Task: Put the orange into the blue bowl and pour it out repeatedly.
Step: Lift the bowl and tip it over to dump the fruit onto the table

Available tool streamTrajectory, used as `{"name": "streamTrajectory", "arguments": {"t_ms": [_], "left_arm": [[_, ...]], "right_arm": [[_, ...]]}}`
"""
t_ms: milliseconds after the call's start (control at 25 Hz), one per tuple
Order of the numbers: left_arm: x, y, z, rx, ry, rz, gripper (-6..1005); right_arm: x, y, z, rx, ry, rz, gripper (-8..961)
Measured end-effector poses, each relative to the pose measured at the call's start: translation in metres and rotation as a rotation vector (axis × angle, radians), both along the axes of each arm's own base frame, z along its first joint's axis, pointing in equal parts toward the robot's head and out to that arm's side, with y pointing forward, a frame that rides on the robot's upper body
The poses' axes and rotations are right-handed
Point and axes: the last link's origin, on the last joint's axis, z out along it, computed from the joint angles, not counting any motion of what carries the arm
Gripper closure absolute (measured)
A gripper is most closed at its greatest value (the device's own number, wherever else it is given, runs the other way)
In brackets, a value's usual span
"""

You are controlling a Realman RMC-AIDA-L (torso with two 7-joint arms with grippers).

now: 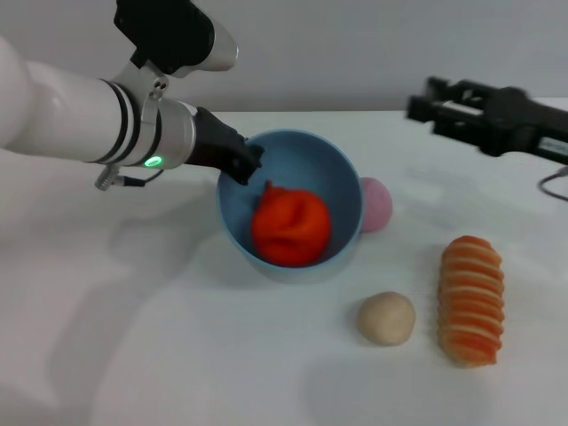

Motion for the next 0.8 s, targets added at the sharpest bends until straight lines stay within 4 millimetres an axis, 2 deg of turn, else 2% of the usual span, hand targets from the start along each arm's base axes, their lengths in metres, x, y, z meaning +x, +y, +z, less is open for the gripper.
{"name": "streamTrajectory", "arguments": {"t_ms": [280, 440, 600, 800], "left_arm": [[0.013, 0.005, 0.007, 0.116, 0.065, -0.147, 1000], [0.036, -0.009, 0.0, 0.189, 0.141, -0.361, 999], [0.051, -0.026, -0.013, 0.262, 0.192, -0.568, 999], [0.053, -0.045, -0.026, 0.257, 0.269, -0.761, 999]], "right_arm": [[0.053, -0.027, 0.025, 0.38, 0.055, -0.069, 292], [0.076, -0.044, 0.023, 0.513, 0.06, -0.13, 230], [0.088, -0.05, 0.014, 0.547, 0.049, -0.179, 203], [0.096, -0.049, 0.011, 0.551, 0.035, -0.234, 204]]}}
